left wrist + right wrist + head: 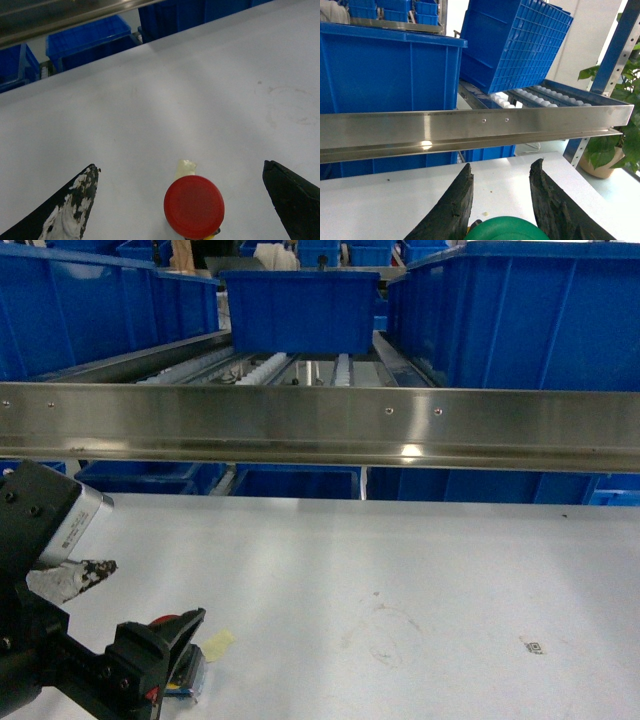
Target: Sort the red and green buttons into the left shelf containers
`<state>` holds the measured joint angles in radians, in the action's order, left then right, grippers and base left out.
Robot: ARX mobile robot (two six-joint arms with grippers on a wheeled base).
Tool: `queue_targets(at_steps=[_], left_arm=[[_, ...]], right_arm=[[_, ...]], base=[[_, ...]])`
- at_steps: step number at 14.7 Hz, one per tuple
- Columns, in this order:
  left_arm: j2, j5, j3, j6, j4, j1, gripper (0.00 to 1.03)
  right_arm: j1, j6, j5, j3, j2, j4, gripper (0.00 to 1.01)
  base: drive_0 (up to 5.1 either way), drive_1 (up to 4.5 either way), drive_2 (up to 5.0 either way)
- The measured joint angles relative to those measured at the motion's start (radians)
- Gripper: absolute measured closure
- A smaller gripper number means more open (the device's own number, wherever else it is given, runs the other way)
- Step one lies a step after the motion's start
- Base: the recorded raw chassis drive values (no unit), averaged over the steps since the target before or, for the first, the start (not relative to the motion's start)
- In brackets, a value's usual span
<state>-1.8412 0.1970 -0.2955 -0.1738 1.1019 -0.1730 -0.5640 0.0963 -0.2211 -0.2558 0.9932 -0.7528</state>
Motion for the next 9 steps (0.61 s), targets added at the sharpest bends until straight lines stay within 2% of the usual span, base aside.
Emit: queue_targets(at_steps=[6,9], left_arm=[[-0.205,-0.013,-0.031,-0.039,0.103,0.021,0.05],[-0.273,-0.004,-0.087,-0.071,0.085,0.021,0.05]], right_arm=[[0.0,0.001,0.0,0.0,0.0,0.0,0.7],[0.0,0.002,0.0,0.0,0.0,0.0,0.7]], base=[[0.0,0.0,0.0],[0.0,0.0,0.0]])
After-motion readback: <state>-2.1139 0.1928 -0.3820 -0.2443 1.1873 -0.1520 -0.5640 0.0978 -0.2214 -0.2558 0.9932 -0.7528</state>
